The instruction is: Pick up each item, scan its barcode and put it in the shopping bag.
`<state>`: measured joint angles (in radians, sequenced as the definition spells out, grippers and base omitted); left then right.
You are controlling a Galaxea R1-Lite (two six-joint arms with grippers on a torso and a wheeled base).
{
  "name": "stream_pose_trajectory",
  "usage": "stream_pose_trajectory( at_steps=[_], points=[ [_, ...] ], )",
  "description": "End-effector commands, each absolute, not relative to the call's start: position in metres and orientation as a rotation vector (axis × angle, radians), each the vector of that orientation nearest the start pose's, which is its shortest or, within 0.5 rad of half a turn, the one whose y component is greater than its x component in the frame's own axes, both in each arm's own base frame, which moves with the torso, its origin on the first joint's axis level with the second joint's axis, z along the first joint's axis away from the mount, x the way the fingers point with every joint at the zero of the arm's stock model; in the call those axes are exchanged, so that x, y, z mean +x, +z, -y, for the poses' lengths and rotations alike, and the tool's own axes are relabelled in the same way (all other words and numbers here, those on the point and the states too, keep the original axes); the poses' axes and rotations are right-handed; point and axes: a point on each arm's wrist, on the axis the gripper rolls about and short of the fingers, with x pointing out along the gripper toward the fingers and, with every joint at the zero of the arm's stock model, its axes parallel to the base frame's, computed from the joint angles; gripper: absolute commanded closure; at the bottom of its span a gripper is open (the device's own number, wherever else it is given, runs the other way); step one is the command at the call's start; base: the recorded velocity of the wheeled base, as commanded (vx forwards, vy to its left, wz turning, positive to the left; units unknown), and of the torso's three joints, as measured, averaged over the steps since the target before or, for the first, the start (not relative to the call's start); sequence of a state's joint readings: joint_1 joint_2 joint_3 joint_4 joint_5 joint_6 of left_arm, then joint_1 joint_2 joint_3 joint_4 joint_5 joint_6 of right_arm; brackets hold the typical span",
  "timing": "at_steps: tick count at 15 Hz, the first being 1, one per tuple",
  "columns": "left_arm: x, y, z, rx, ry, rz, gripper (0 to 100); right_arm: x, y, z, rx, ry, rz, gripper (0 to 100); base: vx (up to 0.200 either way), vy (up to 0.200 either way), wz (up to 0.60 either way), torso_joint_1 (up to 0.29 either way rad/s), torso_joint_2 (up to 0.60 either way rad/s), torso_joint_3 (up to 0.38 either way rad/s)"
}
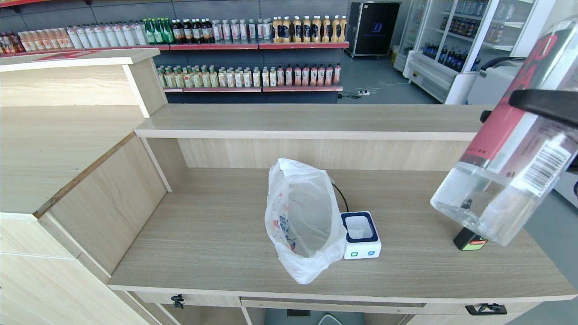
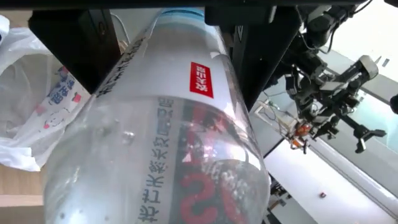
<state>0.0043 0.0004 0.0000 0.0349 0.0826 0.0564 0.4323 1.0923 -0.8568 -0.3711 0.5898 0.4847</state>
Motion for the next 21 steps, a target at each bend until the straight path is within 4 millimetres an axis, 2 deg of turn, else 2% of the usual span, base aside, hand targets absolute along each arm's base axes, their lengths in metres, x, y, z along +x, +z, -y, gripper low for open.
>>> stream_pose_trajectory(
  at_steps=[1,3,8,21],
  points=[
    [-0.023,0.072,-0.002,0.058,0.086,-0.038,0,0.119,0.308,-0.074,0.416,1.061,-0.111,100,0.0,0.0,0.0,0.0,0.0,0.0],
    [-0.023,0.072,-0.002,0.058,0.086,-0.038,0,0.116,0.304,-0.074,0.421,1.075,-0.129,100,0.0,0.0,0.0,0.0,0.0,0.0],
    [-0.023,0.072,-0.002,0.058,0.086,-0.038,0,0.1,0.304,-0.091,0.413,1.236,-0.174,100,0.0,0.0,0.0,0.0,0.0,0.0],
    [-0.023,0.072,-0.002,0.058,0.086,-0.038,0,0.09,0.306,-0.084,0.415,1.25,-0.162,100,0.0,0.0,0.0,0.0,0.0,0.0]
  ],
)
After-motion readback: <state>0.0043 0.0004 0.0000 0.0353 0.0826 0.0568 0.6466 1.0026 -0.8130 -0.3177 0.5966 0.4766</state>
